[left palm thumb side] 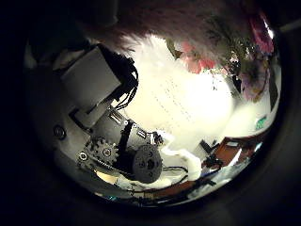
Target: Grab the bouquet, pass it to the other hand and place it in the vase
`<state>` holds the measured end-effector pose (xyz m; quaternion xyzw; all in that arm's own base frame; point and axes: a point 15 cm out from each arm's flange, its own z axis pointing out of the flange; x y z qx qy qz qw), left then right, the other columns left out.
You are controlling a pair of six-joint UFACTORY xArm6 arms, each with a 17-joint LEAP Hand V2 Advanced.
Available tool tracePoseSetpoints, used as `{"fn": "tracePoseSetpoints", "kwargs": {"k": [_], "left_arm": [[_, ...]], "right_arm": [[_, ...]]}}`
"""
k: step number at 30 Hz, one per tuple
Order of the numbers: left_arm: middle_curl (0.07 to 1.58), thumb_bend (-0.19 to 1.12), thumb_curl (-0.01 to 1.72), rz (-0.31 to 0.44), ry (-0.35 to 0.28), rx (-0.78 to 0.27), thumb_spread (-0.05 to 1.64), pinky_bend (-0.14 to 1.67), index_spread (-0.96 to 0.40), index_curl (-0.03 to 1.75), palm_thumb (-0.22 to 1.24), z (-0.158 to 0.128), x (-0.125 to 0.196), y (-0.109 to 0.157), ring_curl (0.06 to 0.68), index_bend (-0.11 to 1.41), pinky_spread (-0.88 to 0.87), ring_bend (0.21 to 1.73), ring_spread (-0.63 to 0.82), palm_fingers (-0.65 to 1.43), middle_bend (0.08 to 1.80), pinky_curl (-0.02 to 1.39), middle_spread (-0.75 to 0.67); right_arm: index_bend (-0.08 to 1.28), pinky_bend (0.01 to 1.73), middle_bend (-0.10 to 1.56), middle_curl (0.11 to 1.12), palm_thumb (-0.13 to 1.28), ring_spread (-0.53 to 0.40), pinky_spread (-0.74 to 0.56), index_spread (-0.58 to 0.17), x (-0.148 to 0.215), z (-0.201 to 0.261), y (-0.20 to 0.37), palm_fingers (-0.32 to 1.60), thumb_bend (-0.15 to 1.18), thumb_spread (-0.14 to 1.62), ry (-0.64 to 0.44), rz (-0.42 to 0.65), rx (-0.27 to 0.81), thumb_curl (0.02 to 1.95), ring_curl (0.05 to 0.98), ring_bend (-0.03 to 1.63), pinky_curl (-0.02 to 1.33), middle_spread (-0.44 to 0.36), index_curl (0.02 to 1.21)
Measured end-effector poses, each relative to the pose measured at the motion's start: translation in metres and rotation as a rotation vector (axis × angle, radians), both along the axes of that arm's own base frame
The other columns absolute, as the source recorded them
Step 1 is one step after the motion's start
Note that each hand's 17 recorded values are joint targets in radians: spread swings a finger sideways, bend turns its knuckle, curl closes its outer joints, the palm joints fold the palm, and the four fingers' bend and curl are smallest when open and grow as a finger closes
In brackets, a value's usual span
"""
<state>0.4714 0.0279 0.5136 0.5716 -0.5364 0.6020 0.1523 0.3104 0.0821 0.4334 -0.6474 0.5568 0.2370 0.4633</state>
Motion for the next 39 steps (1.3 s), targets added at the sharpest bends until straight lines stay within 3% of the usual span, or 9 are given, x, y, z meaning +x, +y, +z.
{"fn": "tracePoseSetpoints", "kwargs": {"k": [6,7,8,9,11,15,23,32,39], "left_arm": [[0.86,-0.06,0.75,-0.016,0.030,-0.007,1.02,1.36,-0.73,1.21,0.84,-0.016,0.002,-0.001,0.541,0.60,-0.48,1.43,-0.40,1.03,1.20,0.69,-0.46],[0.85,-0.11,0.71,-0.022,0.042,-0.003,1.00,1.29,-0.72,1.20,0.72,-0.021,0.001,-0.002,0.517,0.53,-0.50,1.36,-0.42,0.83,1.18,0.66,-0.46],[0.87,-0.14,0.67,-0.034,0.061,0.003,0.98,1.05,-0.68,1.18,0.59,-0.029,-0.001,-0.003,0.528,0.50,-0.42,1.19,-0.35,0.11,1.14,0.66,-0.42],[0.83,-0.15,0.62,-0.053,0.082,0.013,0.96,0.95,-0.59,1.14,0.47,-0.037,-0.005,-0.004,0.554,0.44,-0.20,1.12,-0.16,-0.37,0.89,0.70,-0.25],[0.67,-0.14,0.54,-0.103,0.142,0.057,0.91,0.76,-0.43,1.03,0.29,-0.058,-0.014,-0.005,0.390,0.17,0.06,0.98,0.11,-0.57,0.59,0.54,0.02],[0.47,-0.08,0.46,-0.168,0.291,0.123,0.84,0.56,-0.19,0.84,0.10,-0.112,-0.031,0.014,0.258,0.03,0.42,0.79,0.40,-0.43,0.35,0.38,0.35],[0.36,-0.04,0.39,-0.045,0.379,-0.003,0.79,0.40,0.02,0.50,0.03,-0.172,-0.062,0.091,0.183,0.04,0.70,0.63,0.62,-0.28,0.19,0.27,0.55],[0.29,-0.04,0.36,0.012,0.401,-0.037,0.79,0.33,0.04,0.29,0.02,-0.167,-0.116,0.138,0.162,0.08,0.77,0.54,0.67,-0.21,0.17,0.22,0.59],[0.26,-0.03,0.35,0.025,0.461,0.018,0.80,0.31,0.04,0.22,0.03,-0.169,-0.169,0.125,0.159,0.11,0.79,0.49,0.68,-0.16,0.16,0.20,0.58]], "right_arm": [[0.16,0.68,0.27,0.34,0.76,0.147,0.43,-0.358,0.000,-0.003,0.000,0.17,-0.02,0.97,0.003,0.002,0.002,0.52,0.213,0.63,0.30,0.023,0.30],[0.16,0.68,0.27,0.34,0.76,0.147,0.44,-0.357,0.000,-0.003,0.000,0.18,-0.02,0.97,0.003,0.002,0.002,0.52,0.212,0.63,0.30,0.024,0.30],[0.16,0.68,0.26,0.34,0.76,0.148,0.44,-0.356,-0.001,-0.003,0.000,0.18,-0.02,0.97,0.003,0.003,0.001,0.52,0.212,0.63,0.30,0.025,0.30],[0.17,0.68,0.26,0.34,0.76,0.148,0.44,-0.356,-0.001,-0.003,0.000,0.18,-0.02,0.97,0.002,0.004,0.001,0.52,0.212,0.63,0.29,0.025,0.30],[0.17,0.68,0.26,0.34,0.76,0.149,0.44,-0.354,-0.001,-0.003,0.000,0.19,-0.02,0.97,0.000,0.005,-0.002,0.52,0.211,0.63,0.29,0.026,0.30],[0.17,0.67,0.26,0.34,0.75,0.149,0.44,-0.350,-0.002,-0.005,0.000,0.21,-0.02,0.98,0.002,0.009,-0.004,0.51,0.208,0.62,0.28,0.027,0.30],[0.18,0.63,0.24,0.34,0.75,0.142,0.44,-0.346,-0.007,-0.009,0.003,0.25,-0.02,1.00,0.005,0.022,-0.002,0.51,0.203,0.61,0.25,0.016,0.31],[0.19,0.60,0.23,0.35,0.75,0.127,0.45,-0.346,-0.008,-0.009,0.006,0.30,-0.02,1.00,-0.009,0.040,-0.005,0.51,0.195,0.59,0.23,0.013,0.33],[0.18,0.59,0.23,0.35,0.75,0.125,0.45,-0.343,-0.012,-0.013,0.005,0.32,-0.02,1.00,-0.051,0.075,-0.041,0.51,0.188,0.58,0.22,0.013,0.33]]}}
